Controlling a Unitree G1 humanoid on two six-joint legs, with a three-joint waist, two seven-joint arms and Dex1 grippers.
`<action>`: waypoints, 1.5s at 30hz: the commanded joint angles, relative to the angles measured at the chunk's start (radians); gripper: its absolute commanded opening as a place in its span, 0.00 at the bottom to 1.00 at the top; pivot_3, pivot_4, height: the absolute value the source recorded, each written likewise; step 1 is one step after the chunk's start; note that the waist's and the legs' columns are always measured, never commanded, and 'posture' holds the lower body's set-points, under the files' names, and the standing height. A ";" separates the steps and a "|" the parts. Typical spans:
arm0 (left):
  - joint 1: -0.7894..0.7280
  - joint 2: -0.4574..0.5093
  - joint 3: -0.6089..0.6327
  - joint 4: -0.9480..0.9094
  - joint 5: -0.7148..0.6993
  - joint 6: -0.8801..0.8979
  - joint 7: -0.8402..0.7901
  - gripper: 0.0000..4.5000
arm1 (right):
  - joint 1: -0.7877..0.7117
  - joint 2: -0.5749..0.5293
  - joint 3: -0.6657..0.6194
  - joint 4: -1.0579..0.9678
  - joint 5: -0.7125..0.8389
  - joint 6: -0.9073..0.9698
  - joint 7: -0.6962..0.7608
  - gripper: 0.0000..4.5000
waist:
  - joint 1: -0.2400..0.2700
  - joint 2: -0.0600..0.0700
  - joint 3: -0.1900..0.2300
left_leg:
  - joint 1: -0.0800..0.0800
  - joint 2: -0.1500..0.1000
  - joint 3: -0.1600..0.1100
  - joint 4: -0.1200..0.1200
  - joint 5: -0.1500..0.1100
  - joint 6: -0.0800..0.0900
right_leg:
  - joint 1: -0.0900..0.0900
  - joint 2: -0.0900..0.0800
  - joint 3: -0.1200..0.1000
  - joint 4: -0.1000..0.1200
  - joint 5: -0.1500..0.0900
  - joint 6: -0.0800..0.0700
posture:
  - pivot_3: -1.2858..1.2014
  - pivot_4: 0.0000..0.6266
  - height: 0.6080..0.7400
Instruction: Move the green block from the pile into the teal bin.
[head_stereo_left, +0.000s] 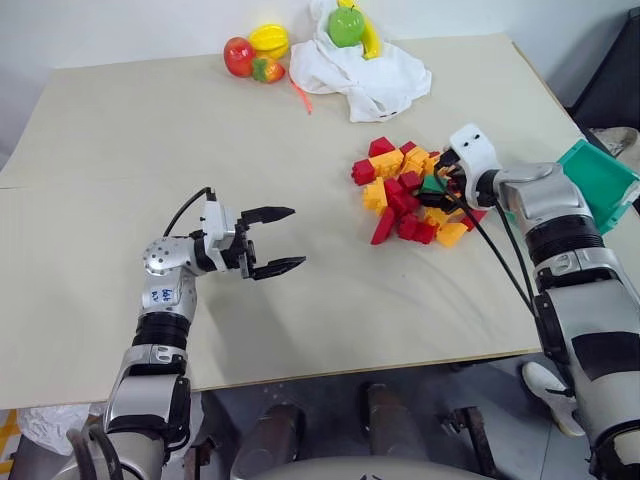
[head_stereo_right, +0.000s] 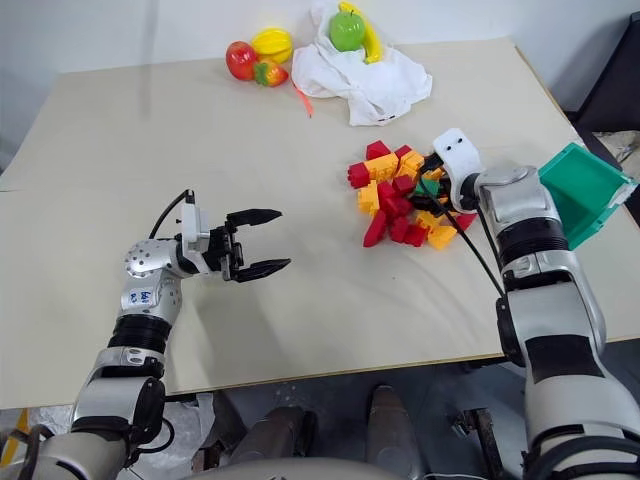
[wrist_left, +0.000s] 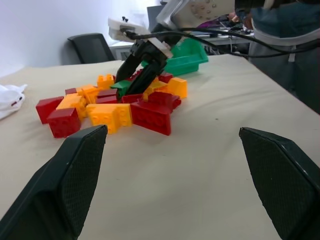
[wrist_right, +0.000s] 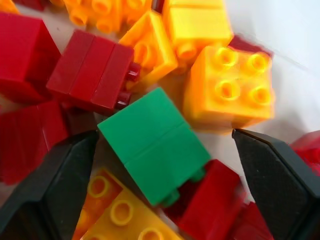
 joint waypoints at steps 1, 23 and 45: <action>0.018 0.020 0.012 -0.054 -0.026 0.006 0.017 1.00 | -0.027 0.012 -0.015 0.090 -0.040 -0.045 0.000 0.95 | 0.000 0.000 0.000 | 0.000 0.000 0.000 0.001 0.000 0.000 | 0.001 0.000 0.000 0.001 0.000 0.000 | 0.52 0.24 1.00; -0.041 -0.016 -0.010 0.012 -0.021 -0.015 0.033 1.00 | 0.196 -0.062 -0.164 -0.505 0.066 0.051 0.198 0.33 | 0.002 0.002 0.001 | 0.000 -0.001 0.000 0.002 0.000 0.000 | -0.001 -0.001 0.000 0.002 0.000 0.000 | 0.52 0.24 1.00; -0.115 -0.039 -0.005 0.138 -0.009 -0.078 0.038 1.00 | 0.198 0.002 -0.107 -0.548 0.040 0.106 0.174 1.00 | 0.001 0.002 0.001 | 0.000 -0.001 0.002 0.002 0.000 0.000 | -0.001 -0.001 0.001 0.002 0.001 0.000 | 0.52 0.24 1.00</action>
